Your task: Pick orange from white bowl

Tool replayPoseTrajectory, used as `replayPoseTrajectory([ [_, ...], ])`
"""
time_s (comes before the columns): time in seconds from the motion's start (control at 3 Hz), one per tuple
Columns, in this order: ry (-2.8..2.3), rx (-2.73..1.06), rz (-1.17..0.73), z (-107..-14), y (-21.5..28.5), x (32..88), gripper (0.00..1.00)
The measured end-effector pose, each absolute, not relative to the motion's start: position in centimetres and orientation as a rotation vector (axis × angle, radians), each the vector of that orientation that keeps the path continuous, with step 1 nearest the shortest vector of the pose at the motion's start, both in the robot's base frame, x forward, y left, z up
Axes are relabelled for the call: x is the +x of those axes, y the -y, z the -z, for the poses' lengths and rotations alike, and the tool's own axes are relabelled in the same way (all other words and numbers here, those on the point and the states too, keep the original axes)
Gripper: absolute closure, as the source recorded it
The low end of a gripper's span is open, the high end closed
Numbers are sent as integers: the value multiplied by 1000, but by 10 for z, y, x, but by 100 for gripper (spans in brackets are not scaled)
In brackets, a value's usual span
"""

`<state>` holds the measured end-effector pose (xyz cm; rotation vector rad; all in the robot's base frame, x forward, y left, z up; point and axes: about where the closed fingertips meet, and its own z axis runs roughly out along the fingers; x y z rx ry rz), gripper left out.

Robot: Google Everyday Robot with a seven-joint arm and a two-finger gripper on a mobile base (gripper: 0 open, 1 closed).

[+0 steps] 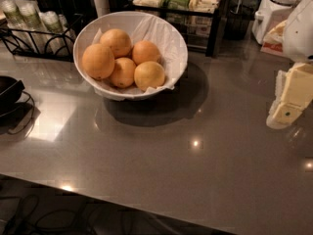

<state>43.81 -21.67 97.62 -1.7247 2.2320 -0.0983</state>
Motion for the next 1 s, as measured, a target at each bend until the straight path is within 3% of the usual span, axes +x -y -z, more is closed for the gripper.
replayPoseTrajectory([
  [0.67, -2204, -1722, 84, -974, 207, 455, 0],
  [1.0, -2088, -1739, 19, -972, 177, 496, 0],
])
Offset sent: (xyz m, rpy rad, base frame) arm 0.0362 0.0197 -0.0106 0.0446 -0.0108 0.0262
